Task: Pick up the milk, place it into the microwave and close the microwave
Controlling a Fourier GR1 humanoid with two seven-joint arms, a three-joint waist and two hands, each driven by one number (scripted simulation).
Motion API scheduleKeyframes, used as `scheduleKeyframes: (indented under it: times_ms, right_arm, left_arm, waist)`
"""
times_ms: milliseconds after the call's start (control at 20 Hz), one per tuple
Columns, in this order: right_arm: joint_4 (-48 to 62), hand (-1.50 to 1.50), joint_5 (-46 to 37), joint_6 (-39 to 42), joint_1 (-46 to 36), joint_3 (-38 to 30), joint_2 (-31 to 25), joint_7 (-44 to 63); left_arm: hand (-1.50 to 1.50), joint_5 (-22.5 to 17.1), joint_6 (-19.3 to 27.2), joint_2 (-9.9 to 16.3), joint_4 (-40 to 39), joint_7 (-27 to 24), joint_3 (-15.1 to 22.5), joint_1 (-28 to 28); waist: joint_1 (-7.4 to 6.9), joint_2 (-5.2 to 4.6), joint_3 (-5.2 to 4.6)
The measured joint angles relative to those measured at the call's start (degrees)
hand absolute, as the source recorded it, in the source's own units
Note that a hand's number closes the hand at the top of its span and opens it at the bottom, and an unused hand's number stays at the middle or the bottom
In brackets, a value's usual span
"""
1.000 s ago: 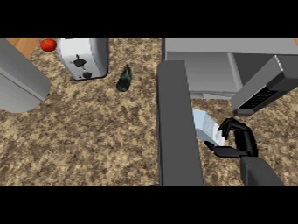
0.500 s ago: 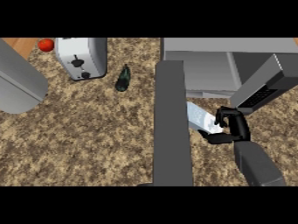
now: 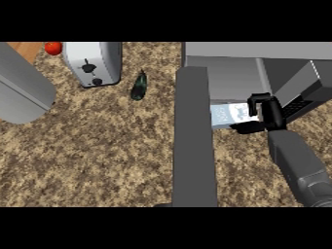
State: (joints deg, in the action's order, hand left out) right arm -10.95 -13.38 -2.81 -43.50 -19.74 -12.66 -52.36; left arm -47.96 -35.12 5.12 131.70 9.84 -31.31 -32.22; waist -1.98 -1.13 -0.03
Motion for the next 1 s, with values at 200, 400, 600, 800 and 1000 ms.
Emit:
scheduleKeyframes:
  times_ms: [200, 400, 600, 800, 1000]
  right_arm:
    - [1.7, 1.50, -0.4, -1.0, -3.3, -0.3, -1.3, 2.8]
    - [2.7, 1.50, -1.1, -1.5, -6.4, -0.2, -3.2, 5.1]
    - [2.9, 1.50, -2.8, -6.4, -9.2, 0.6, -4.5, 7.5]
    - [3.2, 1.50, -3.0, -11.0, -10.9, 0.2, -5.3, 9.1]
    - [3.6, 1.50, -3.2, -13.6, -12.4, -0.1, -6.4, 10.3]
  left_arm:
    - [-1.50, 0.4, 0.3, 1.0, -1.1, 0.2, 0.0, 2.6]
    - [-1.50, 1.1, -0.5, 1.6, -2.3, -0.1, 0.2, 4.6]
    - [-1.50, 0.4, -0.3, 2.3, -2.2, 0.2, 0.1, 5.5]
    - [-1.50, 0.0, -0.6, 2.7, -2.8, 0.1, 0.3, 6.3]
    - [-1.50, 0.3, -0.5, 3.3, -3.3, 0.2, 0.5, 7.7]
  waist:
    - [-0.66, -0.43, 0.12]
    - [-1.65, -0.86, 0.19]
    - [-3.01, -1.20, 0.21]
    - [-4.30, -1.71, 0.31]
    - [-5.27, -2.42, 0.41]
